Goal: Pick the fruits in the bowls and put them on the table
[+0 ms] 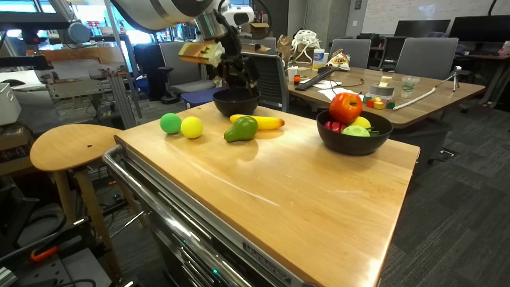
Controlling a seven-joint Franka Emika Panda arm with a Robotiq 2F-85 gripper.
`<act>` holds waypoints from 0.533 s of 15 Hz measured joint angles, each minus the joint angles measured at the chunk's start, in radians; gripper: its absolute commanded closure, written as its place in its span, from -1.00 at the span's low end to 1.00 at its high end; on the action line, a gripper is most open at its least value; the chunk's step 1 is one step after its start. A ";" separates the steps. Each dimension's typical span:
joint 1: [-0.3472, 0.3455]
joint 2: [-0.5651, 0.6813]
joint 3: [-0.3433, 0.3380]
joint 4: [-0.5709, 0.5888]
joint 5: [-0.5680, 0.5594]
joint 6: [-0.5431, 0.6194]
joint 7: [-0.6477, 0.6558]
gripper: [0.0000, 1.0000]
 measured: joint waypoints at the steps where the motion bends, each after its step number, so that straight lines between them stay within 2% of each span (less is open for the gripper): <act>1: 0.005 -0.016 0.016 0.008 0.011 0.030 0.000 -1.00; 6: 0.030 -0.010 0.081 0.060 0.069 0.127 -0.001 -1.00; 7: 0.034 0.009 0.087 0.072 0.080 0.131 -0.001 -0.88; 8: 0.037 0.031 0.090 0.085 0.090 0.132 -0.001 -0.61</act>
